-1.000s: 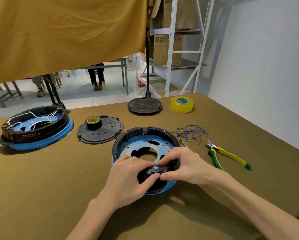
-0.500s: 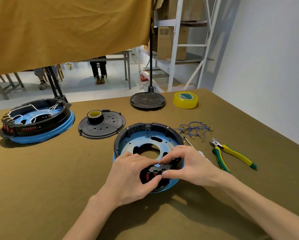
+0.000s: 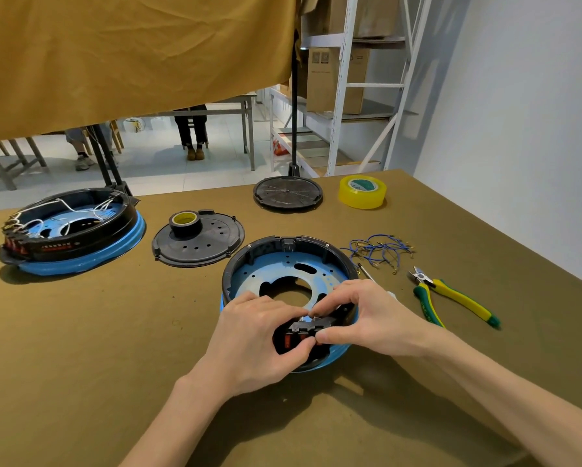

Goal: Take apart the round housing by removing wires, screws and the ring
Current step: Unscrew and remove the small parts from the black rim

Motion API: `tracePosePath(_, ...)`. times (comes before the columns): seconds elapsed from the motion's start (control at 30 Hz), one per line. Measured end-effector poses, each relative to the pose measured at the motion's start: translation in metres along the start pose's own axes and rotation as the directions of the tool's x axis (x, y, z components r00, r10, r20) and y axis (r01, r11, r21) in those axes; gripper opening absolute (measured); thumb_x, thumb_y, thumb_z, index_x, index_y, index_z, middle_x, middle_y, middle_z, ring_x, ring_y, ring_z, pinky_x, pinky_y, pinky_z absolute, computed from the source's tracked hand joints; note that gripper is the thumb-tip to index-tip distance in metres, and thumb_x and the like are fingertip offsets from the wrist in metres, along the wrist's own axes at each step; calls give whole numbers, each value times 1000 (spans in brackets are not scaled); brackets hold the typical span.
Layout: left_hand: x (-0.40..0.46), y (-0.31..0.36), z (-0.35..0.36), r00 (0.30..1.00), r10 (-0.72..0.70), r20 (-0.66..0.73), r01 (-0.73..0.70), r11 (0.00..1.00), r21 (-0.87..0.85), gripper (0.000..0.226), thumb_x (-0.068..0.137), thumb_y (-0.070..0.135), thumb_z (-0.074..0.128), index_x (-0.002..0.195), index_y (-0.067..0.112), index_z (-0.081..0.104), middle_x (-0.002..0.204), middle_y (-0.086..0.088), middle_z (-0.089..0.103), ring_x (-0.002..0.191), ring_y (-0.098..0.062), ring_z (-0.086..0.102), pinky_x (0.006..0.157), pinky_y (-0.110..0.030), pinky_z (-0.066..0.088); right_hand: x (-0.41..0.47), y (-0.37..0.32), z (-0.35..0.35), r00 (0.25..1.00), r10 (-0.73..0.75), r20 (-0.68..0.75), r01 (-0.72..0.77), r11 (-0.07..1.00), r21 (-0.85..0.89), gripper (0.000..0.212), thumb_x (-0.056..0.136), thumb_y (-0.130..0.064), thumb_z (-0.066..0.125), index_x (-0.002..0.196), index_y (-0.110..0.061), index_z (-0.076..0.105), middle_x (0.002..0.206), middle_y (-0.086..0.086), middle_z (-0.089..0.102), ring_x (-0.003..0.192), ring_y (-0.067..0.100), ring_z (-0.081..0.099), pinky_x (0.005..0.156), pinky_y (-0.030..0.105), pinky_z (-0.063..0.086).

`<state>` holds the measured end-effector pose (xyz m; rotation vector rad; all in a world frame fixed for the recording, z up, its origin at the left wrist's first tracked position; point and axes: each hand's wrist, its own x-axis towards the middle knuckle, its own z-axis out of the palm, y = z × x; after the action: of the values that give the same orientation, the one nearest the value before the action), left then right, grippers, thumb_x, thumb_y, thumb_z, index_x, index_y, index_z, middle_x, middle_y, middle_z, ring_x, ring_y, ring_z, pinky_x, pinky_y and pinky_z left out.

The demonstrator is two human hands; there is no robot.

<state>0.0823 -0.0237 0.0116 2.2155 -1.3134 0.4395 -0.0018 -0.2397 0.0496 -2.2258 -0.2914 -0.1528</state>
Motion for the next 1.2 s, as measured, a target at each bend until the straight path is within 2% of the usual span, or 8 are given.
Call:
tracePosePath(0.43,0,3,-3,1000,-12,28,12,1000,-5,51,92,70,51,118,35,75,102,20,77,90,5,67,85,-30,52,0,0,-2,999,49,16,-48,999,-26,25,81,-31,85,105,-38,79,95,-21,73,94,5,68,79,18,54)
tracePosePath(0.53,-1,2,-2,1000,-7,19,7,1000,-2,51,92,70,50,118,34,75,102,19,77,91,4,67,86,-30,53,0,4,-2,999,52,0,-51,993,-106,30,81,-37,84,111,-36,78,98,-16,74,104,6,64,100,28,49)
tracePosePath(0.63,-3,3,-2,1000,-5,2,5,1000,-26,53,93,71,46,119,34,73,104,19,76,94,4,65,88,-28,52,-4,7,-3,998,28,-48,-36,986,-164,37,83,-38,83,117,-29,73,110,-18,72,118,1,60,122,22,22)
tracePosePath(0.73,-4,4,0,999,-16,-34,15,999,-51,50,94,70,47,117,35,74,103,20,75,92,6,64,85,-29,52,-9,8,-2,999,6,-46,-17,970,-241,26,84,-42,81,106,-28,75,103,-17,70,113,3,60,122,17,15)
tracePosePath(0.83,-4,5,3,998,-24,-59,20,998,-58,46,94,69,49,112,36,75,98,20,75,87,5,63,80,-31,53,-12,7,2,997,24,-70,-42,963,-266,23,84,-45,80,101,-30,74,101,-14,68,118,4,51,110,5,17)
tracePosePath(0.93,-3,6,4,997,-32,-65,27,997,-75,43,94,68,52,111,37,76,97,22,74,84,5,63,77,-32,52,-12,4,3,997,17,-82,-41,955,-294,25,83,-43,80,100,-27,73,103,-12,68,118,2,46,104,-4,6)
tracePosePath(1.1,-4,3,4,998,-26,-50,22,997,-73,39,91,66,58,113,39,75,100,23,74,86,6,63,79,-32,52,-15,-1,11,995,-64,-75,28,912,-410,22,87,-41,76,98,-22,70,92,-10,67,98,6,57,119,16,17)
tracePosePath(1.2,-4,2,3,999,-17,-40,14,997,-73,38,91,65,60,115,39,74,102,23,74,88,6,63,82,-31,52,-15,-2,11,996,-58,-73,22,910,-414,25,87,-44,75,98,-22,70,91,-12,66,98,4,56,121,15,11)
